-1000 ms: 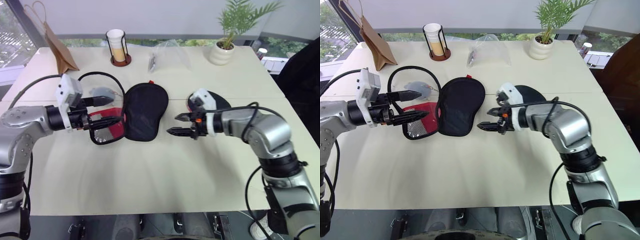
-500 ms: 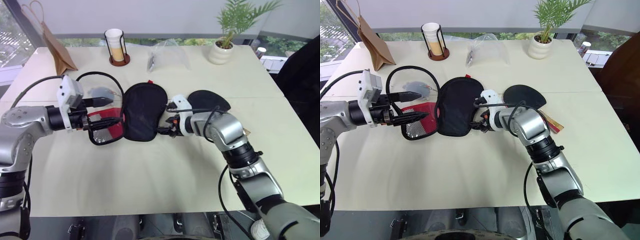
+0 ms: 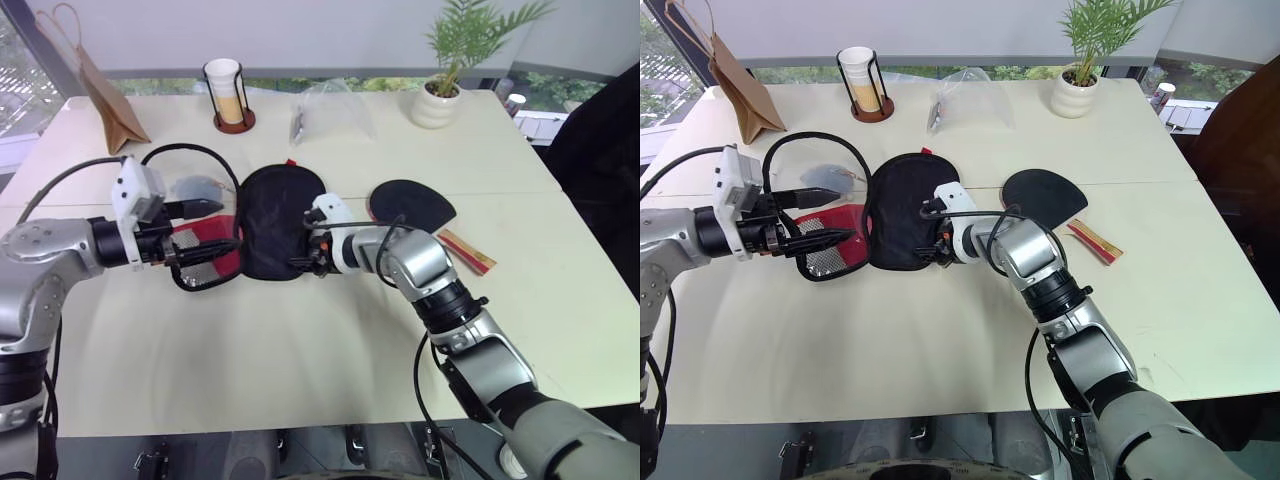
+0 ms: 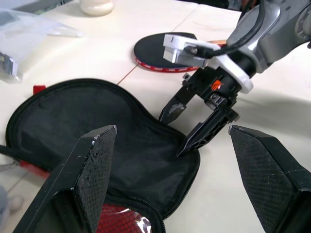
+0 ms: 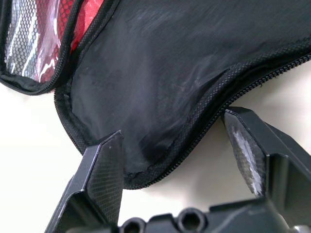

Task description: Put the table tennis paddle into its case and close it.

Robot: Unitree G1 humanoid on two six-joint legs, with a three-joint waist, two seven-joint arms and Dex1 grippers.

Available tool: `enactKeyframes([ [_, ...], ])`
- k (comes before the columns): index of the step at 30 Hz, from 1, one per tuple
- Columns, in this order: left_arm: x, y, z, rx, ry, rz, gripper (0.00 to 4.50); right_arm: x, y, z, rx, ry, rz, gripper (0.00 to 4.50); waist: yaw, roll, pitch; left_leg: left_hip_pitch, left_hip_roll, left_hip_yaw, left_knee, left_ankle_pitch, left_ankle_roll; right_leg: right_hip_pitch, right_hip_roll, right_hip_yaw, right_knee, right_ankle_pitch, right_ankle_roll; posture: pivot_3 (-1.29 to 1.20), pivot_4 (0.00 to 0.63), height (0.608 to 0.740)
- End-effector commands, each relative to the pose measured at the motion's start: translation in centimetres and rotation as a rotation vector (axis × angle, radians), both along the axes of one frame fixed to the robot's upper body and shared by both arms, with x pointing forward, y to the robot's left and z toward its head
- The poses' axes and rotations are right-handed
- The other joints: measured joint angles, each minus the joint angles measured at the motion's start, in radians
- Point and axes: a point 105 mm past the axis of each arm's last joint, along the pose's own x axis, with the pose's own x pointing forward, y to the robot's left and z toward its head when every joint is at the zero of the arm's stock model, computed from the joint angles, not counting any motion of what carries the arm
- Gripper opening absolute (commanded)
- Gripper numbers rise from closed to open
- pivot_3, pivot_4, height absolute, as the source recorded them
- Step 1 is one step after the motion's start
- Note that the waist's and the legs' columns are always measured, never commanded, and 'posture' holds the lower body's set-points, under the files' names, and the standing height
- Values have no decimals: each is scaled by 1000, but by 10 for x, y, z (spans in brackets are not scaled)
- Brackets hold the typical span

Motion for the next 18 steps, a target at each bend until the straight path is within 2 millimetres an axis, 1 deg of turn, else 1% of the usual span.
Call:
enactKeyframes([
  [1,-4,3,12,15,-61,12,3848,1,-1,-11,-51,-10,13,1641,-7,0,0,0,0,0,0,0,0,0,0,0,0,0,0,0,150,734],
  [4,-4,4,12,15,-63,17,3848,1,-3,-15,-62,-14,14,122,-14,0,0,0,0,0,0,0,0,0,0,0,0,0,0,0,150,734],
  [5,-4,4,12,16,-64,19,3848,1,-5,-15,-68,-17,14,50,-14,0,0,0,0,0,0,0,0,0,0,0,0,0,0,0,150,734],
  [7,-4,4,12,18,-66,20,3848,0,-9,-15,-78,-19,12,50,-15,0,0,0,0,0,0,0,0,0,0,0,0,0,0,0,150,734],
  [12,-3,4,13,19,-70,20,3848,-8,-32,-7,-78,-15,-7,50,-3,0,0,0,-1,0,0,0,0,1,-2,0,0,0,0,0,150,734],
  [14,-2,4,12,19,-70,21,3848,-16,-51,1,-93,-30,-13,50,8,0,0,0,-1,0,0,0,0,1,-2,0,-1,0,0,0,150,734],
  [18,1,1,11,17,-68,9,3848,-31,-79,8,-141,-51,-13,50,19,-1,0,-1,-1,0,0,0,0,0,-2,0,-2,-1,-3,0,150,734],
])
